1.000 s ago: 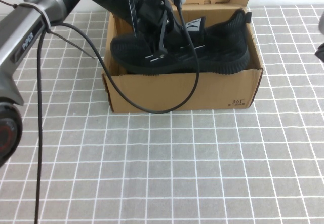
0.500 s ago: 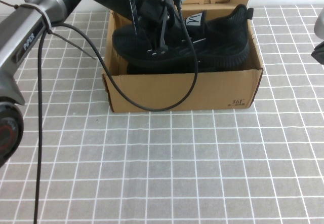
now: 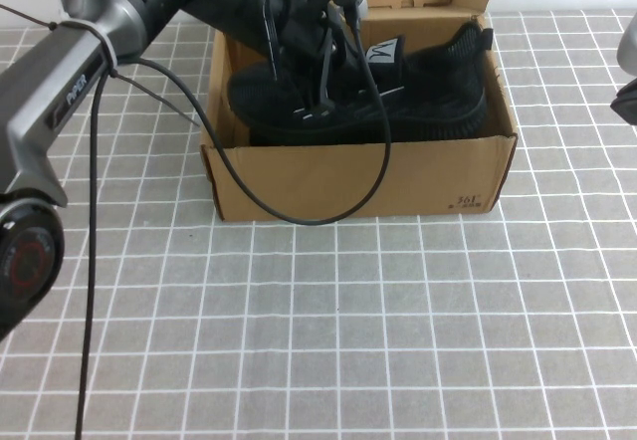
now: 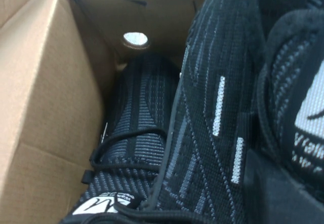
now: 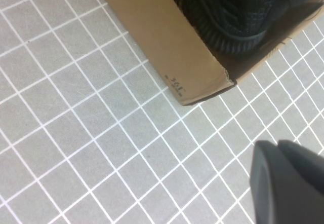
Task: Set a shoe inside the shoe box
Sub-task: Adjust the shoe
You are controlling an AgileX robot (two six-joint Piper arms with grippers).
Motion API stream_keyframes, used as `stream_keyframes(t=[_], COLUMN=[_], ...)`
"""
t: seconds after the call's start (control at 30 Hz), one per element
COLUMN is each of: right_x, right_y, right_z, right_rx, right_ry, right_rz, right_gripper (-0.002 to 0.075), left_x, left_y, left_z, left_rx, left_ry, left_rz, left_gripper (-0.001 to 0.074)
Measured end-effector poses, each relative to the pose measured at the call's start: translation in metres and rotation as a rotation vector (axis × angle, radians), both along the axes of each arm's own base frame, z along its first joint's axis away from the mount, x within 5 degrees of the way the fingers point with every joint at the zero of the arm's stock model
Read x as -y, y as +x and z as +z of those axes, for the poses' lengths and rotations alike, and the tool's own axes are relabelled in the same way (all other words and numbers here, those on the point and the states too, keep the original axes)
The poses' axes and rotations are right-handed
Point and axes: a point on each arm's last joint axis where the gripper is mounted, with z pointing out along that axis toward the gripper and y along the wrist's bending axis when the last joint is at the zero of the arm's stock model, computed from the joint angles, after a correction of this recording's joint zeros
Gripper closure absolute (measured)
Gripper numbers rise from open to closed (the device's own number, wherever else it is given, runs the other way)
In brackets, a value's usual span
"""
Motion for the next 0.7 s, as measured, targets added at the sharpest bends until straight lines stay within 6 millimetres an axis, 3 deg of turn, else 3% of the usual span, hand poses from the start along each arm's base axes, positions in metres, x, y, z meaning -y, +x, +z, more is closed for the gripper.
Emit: stream_keyframes(t=[0.7], right_x=[0.000], right_y=[0.000], right_z=[0.000], right_rx=[0.003], right_ry=[0.002], right_rz=[0.000], right_gripper=[0.0742], left_x=[0.005], left_y=[0.011], left_z=[-0.040], left_rx=[-0.087], left_ry=[0.028], left_rz=[0.002], left_gripper=[0.0708])
